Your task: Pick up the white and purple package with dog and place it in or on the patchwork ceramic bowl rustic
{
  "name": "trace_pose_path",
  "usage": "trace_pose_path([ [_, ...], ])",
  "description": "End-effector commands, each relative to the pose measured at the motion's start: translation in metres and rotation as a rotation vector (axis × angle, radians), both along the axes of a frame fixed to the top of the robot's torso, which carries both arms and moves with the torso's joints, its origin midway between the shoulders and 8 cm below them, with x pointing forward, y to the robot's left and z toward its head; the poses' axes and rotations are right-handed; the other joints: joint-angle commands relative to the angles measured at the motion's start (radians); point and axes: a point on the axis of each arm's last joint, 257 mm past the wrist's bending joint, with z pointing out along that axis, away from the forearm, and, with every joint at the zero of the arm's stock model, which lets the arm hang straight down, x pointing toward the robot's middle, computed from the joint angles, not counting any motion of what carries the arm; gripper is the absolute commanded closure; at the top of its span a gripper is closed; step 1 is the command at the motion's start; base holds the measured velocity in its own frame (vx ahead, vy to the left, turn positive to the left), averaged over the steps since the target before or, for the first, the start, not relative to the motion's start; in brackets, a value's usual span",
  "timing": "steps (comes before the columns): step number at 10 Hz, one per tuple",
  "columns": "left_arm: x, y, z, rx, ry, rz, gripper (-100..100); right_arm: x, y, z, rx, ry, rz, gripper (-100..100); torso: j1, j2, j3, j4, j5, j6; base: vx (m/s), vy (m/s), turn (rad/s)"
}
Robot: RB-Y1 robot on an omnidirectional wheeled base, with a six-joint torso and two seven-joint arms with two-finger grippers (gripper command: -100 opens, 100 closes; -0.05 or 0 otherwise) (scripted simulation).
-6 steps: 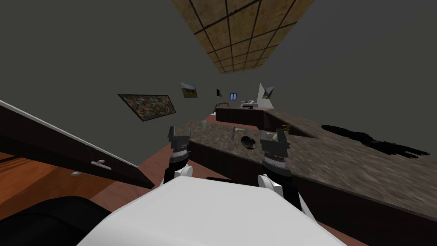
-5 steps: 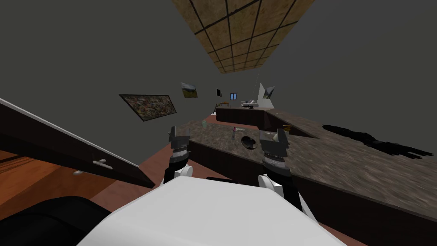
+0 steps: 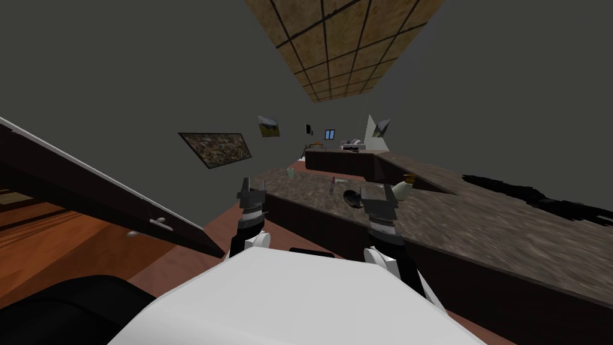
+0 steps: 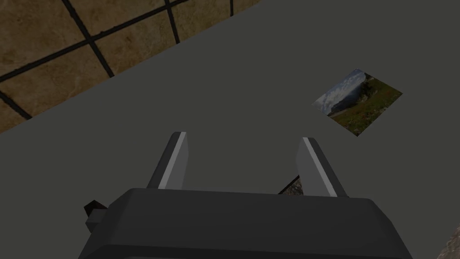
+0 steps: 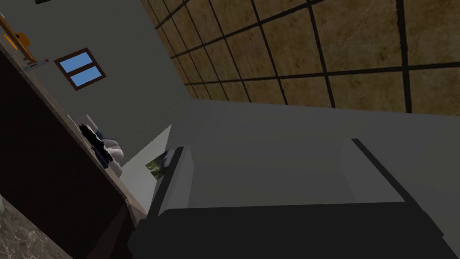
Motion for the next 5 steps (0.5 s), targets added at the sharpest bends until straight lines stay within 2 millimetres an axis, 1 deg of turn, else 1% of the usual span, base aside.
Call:
trace_pose_path([
  [1,0.0,0.0,0.0,0.0,0.0,0.0,0,0.008,-0.003,-0.015,0.056,0.036,0.033,-100,0.0,0.0,0.0,0.0,0.0,0.0,-0.06,0.093,0.044],
  [5,0.0,0.0,0.0,0.0,0.0,0.0,0,0.025,-0.018,-0.06,0.225,0.134,0.101,-100,0.002,0.001,0.0,0.0,0.0,0.0,-0.073,0.104,0.054],
])
